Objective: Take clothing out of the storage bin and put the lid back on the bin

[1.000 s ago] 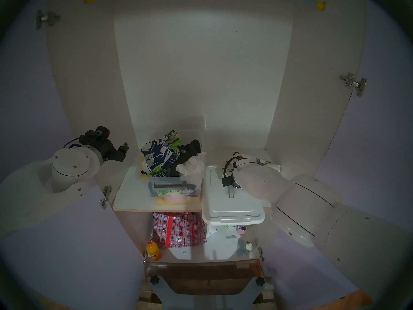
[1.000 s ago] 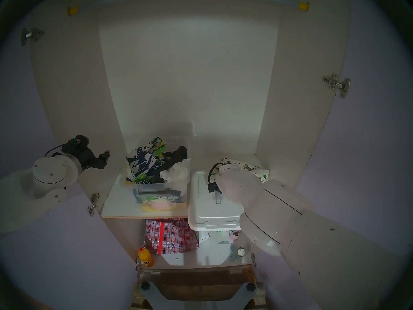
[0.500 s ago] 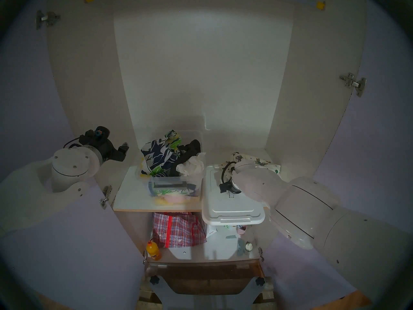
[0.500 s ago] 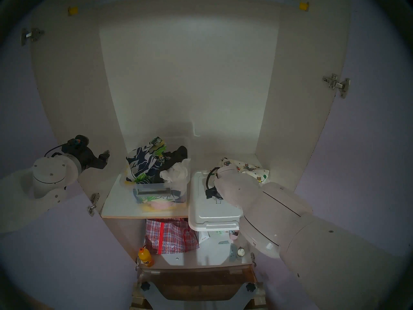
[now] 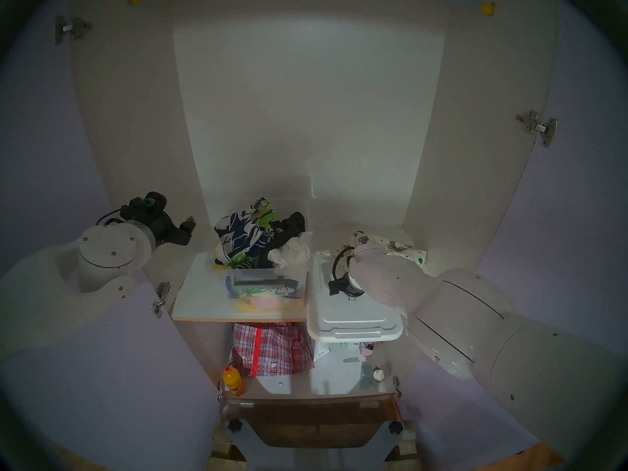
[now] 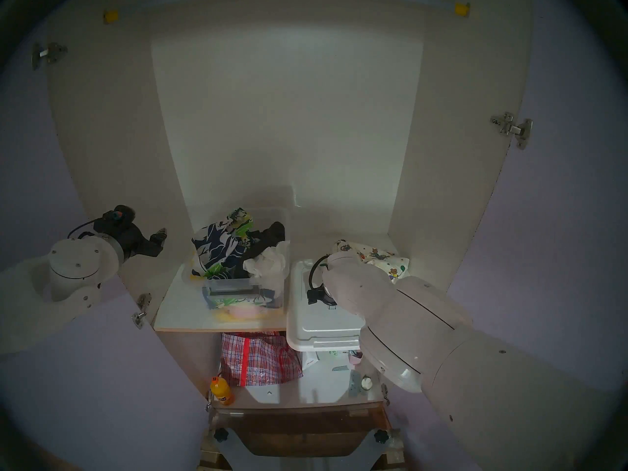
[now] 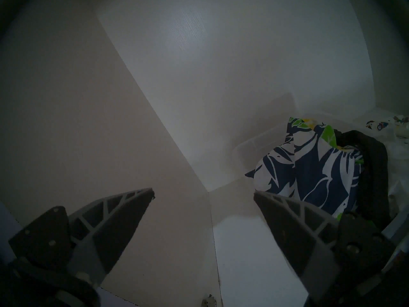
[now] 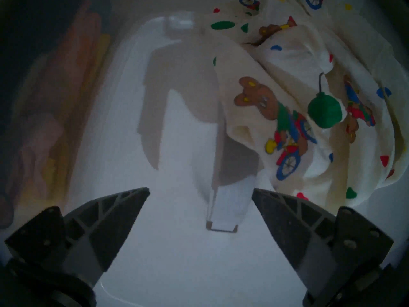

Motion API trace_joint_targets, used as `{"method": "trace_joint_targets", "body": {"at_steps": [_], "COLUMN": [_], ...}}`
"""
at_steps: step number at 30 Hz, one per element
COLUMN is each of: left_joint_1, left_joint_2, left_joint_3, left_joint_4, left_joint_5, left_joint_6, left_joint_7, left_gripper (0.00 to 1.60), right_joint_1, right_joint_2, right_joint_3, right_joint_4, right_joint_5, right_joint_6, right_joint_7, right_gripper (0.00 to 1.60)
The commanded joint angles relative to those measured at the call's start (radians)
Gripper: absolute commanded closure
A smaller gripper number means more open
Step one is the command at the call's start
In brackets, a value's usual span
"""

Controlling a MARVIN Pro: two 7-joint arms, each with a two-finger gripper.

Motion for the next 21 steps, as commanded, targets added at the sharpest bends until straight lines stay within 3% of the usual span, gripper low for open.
{"method": "trace_joint_targets", "body": {"at_steps": [1,8,9,12,13,14,15,16,17,18,21], "left_joint_1": [-0.019,-0.018,-0.018,-0.018,-0.018,-0.018,-0.018,-0.018,-0.018,-0.018,-0.019], "left_joint_2": [0.022,0.025,0.025,0.025,0.025,0.025,0.025,0.025,0.025,0.025,0.024], "left_joint_3": [-0.024,-0.025,-0.025,-0.025,-0.025,-0.024,-0.024,-0.024,-0.024,-0.024,-0.024], "left_joint_4": [-0.008,-0.009,-0.009,-0.009,-0.009,-0.009,-0.009,-0.009,-0.009,-0.009,-0.009], "left_joint_5": [0.004,0.002,0.002,0.002,0.002,0.002,0.002,0.002,0.002,0.002,0.003], "left_joint_6": [-0.009,-0.012,-0.012,-0.012,-0.012,-0.012,-0.012,-0.012,-0.012,-0.012,-0.012], "left_joint_7": [0.0,-0.001,-0.001,-0.001,-0.001,-0.001,-0.001,-0.001,-0.001,-0.001,0.0], "left_gripper": [0.0,0.0,0.0,0.0,0.0,0.0,0.0,0.0,0.0,0.0,0.0], "right_joint_1": [0.035,-0.013,-0.024,-0.031,-0.034,-0.038,-0.041,-0.04,-0.042,-0.043,-0.042], "right_joint_2": [0.001,-0.021,-0.02,-0.024,-0.025,-0.025,-0.027,-0.032,-0.033,-0.034,-0.033], "right_joint_3": [-0.005,0.001,0.005,0.002,0.003,0.003,0.002,0.004,0.003,0.004,0.009], "right_joint_4": [-0.016,-0.015,-0.019,-0.021,-0.021,-0.024,-0.023,-0.018,-0.017,-0.017,-0.02], "right_joint_5": [-0.006,-0.007,-0.004,-0.008,-0.007,-0.006,-0.009,-0.006,-0.007,-0.006,-0.005], "right_joint_6": [-0.012,-0.167,-0.233,-0.268,-0.276,-0.291,-0.299,-0.292,-0.298,-0.302,-0.304], "right_joint_7": [0.024,-0.053,-0.063,-0.071,-0.069,-0.071,-0.076,-0.088,-0.09,-0.097,-0.105], "right_gripper": [0.0,0.0,0.0,0.04,0.22,0.28,0.51,0.51,0.72,0.82,0.95]}}
